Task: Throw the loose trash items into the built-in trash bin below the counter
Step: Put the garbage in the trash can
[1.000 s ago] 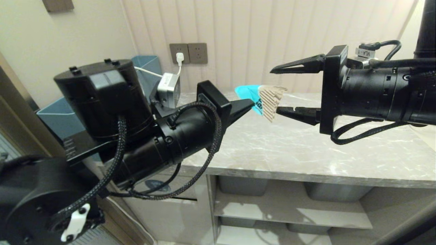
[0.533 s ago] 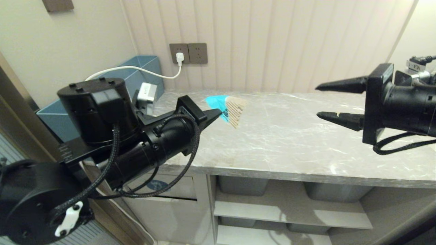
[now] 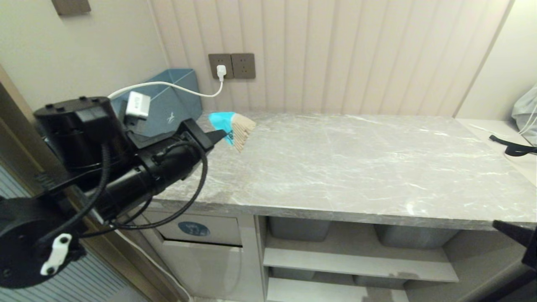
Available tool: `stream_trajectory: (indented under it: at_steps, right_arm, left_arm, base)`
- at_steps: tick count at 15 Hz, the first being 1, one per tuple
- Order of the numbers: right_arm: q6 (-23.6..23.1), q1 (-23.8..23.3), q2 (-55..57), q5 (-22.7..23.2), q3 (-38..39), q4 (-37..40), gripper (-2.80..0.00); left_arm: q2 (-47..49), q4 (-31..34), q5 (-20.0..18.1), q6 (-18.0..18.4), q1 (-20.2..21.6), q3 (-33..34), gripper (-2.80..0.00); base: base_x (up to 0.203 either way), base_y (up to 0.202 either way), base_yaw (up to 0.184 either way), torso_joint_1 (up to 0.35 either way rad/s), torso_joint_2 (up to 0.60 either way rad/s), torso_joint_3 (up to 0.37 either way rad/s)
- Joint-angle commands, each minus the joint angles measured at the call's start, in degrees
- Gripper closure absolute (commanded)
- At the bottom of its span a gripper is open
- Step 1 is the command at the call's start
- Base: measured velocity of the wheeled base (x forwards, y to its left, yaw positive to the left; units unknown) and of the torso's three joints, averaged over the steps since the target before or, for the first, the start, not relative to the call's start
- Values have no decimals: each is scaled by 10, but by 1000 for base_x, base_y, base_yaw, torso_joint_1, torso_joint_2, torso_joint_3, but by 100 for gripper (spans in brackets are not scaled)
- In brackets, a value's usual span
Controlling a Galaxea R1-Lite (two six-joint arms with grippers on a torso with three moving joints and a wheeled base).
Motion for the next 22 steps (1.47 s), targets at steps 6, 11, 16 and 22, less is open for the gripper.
stream_trajectory:
  at_steps: [6, 11, 16, 22]
  right_arm:
    - [-183, -12, -354, -79, 222, -7, 0]
    - [-243, -12, -366, 78, 263, 66, 0]
    - [-210, -12, -334, 80, 260, 65, 0]
    - [-212, -89, -349, 72, 261, 65, 0]
  left_arm:
    - [-189, 2, -49, 95, 178, 179, 0]
    - [-279, 9, -102, 254, 258, 270, 0]
    - [-388, 49, -86, 271, 277, 335, 0]
    - [-486, 152, -66, 284, 277, 369, 0]
  base:
    - [0, 0, 0, 0, 0, 0]
    - [0, 0, 0, 0, 0, 0]
    - [0, 0, 0, 0, 0, 0]
    - [0, 0, 0, 0, 0, 0]
